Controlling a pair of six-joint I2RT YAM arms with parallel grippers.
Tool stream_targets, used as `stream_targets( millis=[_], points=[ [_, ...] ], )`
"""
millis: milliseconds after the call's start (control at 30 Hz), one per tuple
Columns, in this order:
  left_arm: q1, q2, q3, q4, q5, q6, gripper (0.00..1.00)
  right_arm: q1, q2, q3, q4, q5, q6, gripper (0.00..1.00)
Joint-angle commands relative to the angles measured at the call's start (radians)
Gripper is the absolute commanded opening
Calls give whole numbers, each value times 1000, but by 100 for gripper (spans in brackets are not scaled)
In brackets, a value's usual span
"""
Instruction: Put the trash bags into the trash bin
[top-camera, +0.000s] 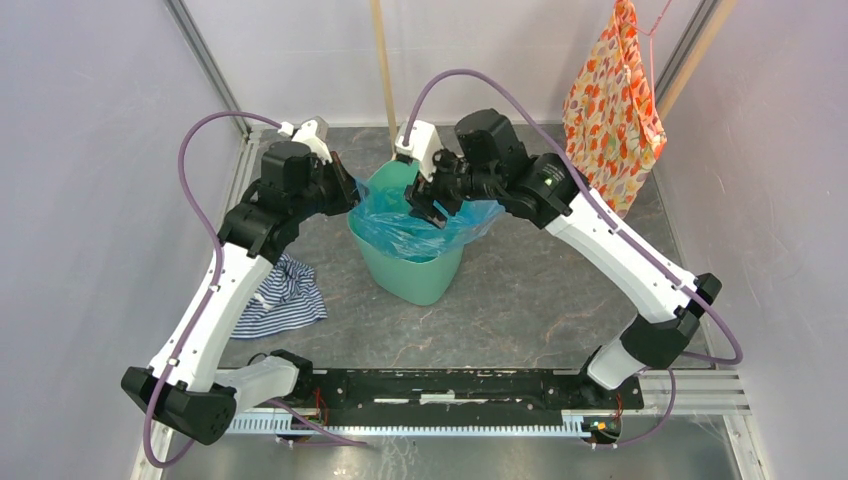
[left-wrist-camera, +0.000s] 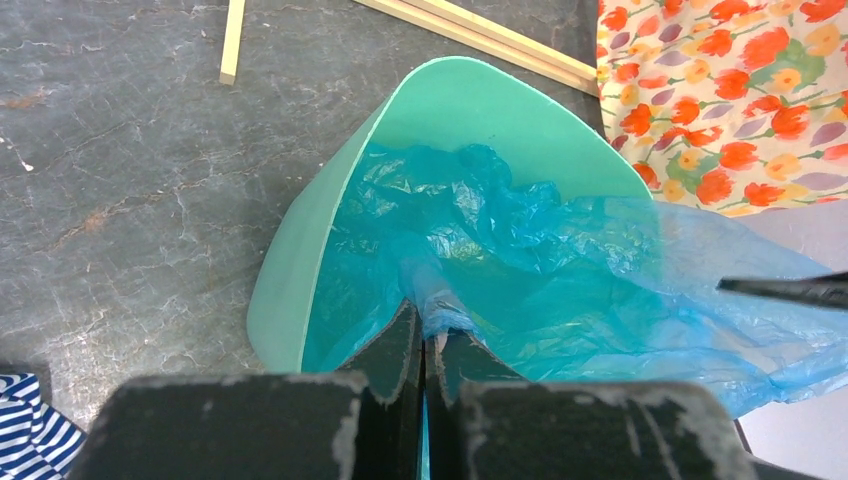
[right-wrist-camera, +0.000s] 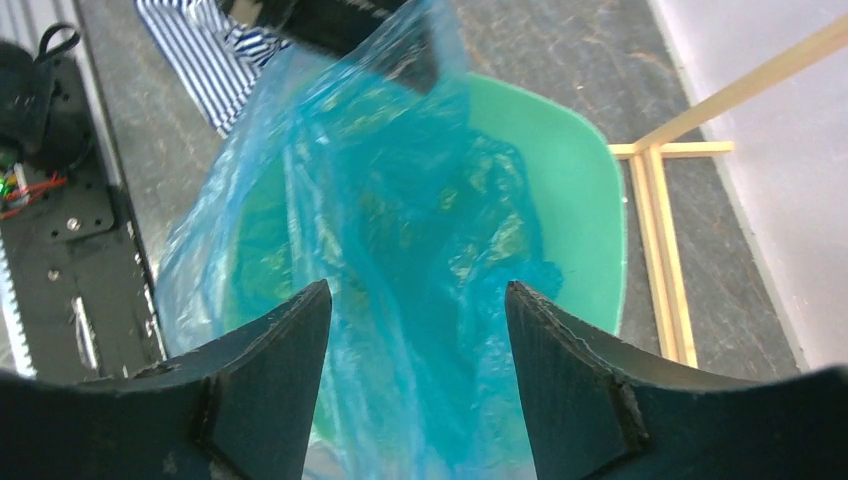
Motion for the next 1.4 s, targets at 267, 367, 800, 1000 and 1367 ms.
stream_targets(
  millis=[267,367,800,1000,1367],
  points=[
    [4,-3,45,21,-3,36,2,32,-45,-47,-39,-27,-84,62],
    [3,-6,48,17,-2,36,2,34,-34,-45,-43,-21,-83,50],
    [2,-41,36,-31,-59,52,2,23,150,268,12,341,55,2],
    [4,-54,14,-52,-140,62,2,-2,183,190,199,444,80,0],
    [4,-79,-44,-67,-259,56,2,-44,305,211,386,528,81,0]
  ],
)
